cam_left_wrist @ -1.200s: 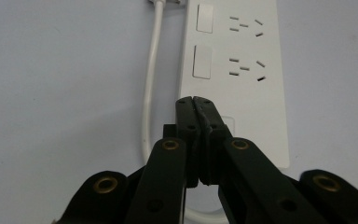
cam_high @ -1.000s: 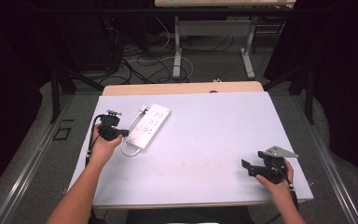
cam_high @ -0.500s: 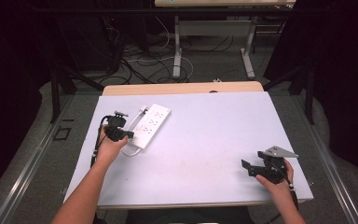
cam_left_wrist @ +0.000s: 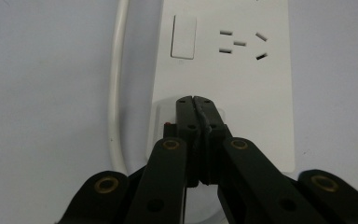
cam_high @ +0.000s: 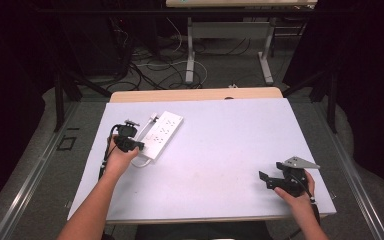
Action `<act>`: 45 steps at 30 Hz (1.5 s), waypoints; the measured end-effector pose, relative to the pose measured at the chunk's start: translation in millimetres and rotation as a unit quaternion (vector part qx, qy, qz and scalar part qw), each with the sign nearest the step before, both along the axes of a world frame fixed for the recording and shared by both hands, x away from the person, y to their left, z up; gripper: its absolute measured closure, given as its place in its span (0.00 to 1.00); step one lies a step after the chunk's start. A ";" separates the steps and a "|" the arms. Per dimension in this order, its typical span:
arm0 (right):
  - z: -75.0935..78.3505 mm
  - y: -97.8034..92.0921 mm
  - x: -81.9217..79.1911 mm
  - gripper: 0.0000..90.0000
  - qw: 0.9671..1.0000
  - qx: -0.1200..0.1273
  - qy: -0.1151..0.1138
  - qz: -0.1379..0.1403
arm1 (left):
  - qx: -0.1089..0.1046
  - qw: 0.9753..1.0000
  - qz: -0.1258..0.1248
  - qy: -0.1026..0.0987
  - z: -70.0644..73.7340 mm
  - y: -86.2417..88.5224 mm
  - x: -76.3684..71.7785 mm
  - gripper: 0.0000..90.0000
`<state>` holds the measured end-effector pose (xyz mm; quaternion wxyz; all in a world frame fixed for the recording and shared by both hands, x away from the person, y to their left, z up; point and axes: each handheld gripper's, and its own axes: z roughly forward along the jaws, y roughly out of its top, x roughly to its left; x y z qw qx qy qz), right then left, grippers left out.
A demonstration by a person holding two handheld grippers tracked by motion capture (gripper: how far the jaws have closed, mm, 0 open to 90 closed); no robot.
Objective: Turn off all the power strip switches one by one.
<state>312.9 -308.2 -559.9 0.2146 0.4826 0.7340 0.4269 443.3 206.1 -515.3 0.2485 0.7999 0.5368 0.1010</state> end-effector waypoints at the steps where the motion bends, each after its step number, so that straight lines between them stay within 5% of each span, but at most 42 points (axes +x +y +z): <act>1: 0.1 0.2 -0.1 0.21 1.000 0.001 0.001 0.000 | 0.000 1.000 0.000 0.000 0.0 0.1 0.1 1.00; 10: 0.3 1.5 -0.2 0.21 1.000 0.004 0.004 0.000 | -0.006 1.000 0.008 0.004 -0.7 -0.3 0.1 1.00; 19: 0.6 1.4 -0.5 0.21 1.000 0.003 0.001 -0.001 | 0.014 1.000 0.003 -0.003 0.4 -3.6 -0.7 1.00; 28: 0.0 1.0 0.3 0.21 1.000 0.003 0.003 -0.001 | 0.003 1.000 0.012 -0.007 1.3 -6.3 1.8 1.00; 45: -0.1 2.2 -0.3 0.21 1.000 0.004 0.005 -0.001 | -0.007 1.000 0.013 -0.027 28.0 -13.8 9.7 1.00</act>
